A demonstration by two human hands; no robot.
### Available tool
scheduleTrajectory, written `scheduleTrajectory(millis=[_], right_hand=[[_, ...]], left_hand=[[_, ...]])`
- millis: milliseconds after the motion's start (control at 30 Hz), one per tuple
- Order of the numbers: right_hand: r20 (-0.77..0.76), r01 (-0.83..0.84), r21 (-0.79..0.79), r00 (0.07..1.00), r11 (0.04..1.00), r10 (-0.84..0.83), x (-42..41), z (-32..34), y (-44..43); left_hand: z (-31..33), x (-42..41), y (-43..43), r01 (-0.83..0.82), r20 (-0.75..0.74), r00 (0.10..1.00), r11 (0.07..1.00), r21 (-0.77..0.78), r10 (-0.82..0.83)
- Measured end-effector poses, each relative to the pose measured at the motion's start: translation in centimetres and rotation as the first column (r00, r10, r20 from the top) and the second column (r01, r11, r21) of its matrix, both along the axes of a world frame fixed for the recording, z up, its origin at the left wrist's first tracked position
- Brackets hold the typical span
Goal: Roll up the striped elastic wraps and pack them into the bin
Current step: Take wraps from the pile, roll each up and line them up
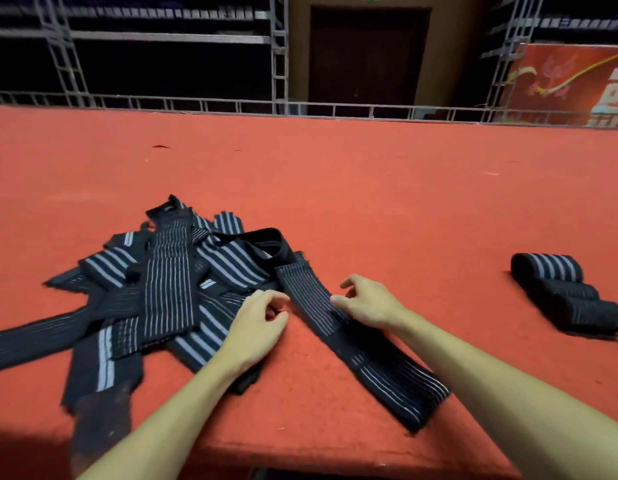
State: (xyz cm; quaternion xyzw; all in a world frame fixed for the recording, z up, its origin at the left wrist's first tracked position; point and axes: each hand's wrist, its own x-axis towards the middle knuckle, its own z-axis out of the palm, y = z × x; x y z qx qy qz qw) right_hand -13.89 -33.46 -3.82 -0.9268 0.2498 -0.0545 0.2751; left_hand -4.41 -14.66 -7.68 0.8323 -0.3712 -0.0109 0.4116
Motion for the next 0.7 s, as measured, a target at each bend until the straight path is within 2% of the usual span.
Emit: scheduleTrajectory(millis=[200, 367, 500, 700], right_hand=[[0.018, 0.093, 0.04, 0.995, 0.995, -0.094, 2.8, -1.7, 1.0], [0.019, 0.077, 0.029, 0.997, 0.997, -0.077, 0.9, -0.1, 0.8], [0.023, 0.068, -0.002, 0.997, 0.998, -0.068, -1.7, 1.7, -0.3], [-0.106, 0.137, -0.083, 0.984, 0.987, -0.146, -5.8, 2.6, -2.1]], left_hand=[[-0.5, 0.2, 0.0, 0.001, 0.016, 1.0, 1.0, -0.027, 0.0], [-0.7, 0.1, -0.2, -0.005, 0.108, 0.994, 0.988, 0.152, -0.011], [-0.4, -0.3, -0.2, -0.016, 0.133, 0.991, 0.981, 0.191, -0.01], [0.1, -1.4, -0.4, -0.023, 0.283, 0.957, 0.951, 0.307, -0.068]])
